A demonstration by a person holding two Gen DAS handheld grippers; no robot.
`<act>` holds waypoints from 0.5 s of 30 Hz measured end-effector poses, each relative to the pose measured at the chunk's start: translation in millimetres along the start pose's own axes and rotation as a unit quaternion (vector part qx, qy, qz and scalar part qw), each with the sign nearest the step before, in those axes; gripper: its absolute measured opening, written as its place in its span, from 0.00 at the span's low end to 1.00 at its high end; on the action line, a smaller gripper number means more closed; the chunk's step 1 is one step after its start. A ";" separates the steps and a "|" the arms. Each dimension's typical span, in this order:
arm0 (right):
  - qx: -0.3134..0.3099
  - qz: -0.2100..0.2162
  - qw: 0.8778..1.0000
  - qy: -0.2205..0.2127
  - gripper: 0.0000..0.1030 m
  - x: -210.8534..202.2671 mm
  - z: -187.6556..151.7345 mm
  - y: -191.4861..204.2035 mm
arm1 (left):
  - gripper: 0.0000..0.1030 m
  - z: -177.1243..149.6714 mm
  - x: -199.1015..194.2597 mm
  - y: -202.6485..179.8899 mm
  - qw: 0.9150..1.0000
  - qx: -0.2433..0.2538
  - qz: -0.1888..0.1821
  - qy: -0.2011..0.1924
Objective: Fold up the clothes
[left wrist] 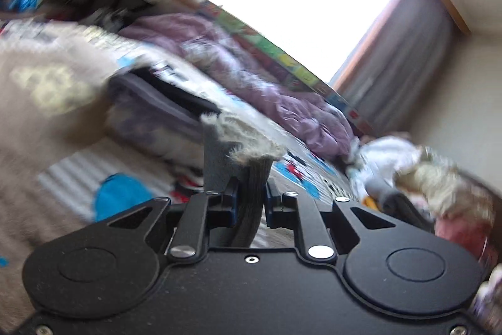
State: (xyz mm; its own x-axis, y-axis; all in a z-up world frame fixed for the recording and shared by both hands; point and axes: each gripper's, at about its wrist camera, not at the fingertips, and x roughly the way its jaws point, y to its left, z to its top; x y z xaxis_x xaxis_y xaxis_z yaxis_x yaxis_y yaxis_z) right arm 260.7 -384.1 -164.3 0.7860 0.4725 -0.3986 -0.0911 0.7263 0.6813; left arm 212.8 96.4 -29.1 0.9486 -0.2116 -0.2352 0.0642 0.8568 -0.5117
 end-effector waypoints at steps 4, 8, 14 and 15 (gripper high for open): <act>0.015 0.016 1.000 0.003 0.51 -1.8 2.5 -4.8 | 0.13 -13.1 8.2 -53.2 0.996 0.087 -0.017 0.008; 0.029 0.031 0.999 0.005 0.51 -3.2 4.2 -9.5 | 0.13 -38.8 19.1 -97.8 0.986 0.162 -0.030 0.020; 0.053 0.052 0.997 0.005 0.51 -5.2 6.6 -17.9 | 0.12 -90.1 38.6 -151.6 0.963 0.261 -0.053 0.047; 0.059 0.056 0.997 0.005 0.50 -5.7 7.0 -19.8 | 0.12 -99.0 41.2 -157.9 0.958 0.276 -0.057 0.052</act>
State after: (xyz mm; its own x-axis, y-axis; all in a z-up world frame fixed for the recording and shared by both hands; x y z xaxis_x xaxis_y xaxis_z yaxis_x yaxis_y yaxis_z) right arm 262.4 -404.7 -171.2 0.7689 0.5527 -0.3215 -0.1049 0.6049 0.7893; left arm 211.1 -94.1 -39.8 0.8918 -0.3391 -0.2995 0.3462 0.9376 -0.0308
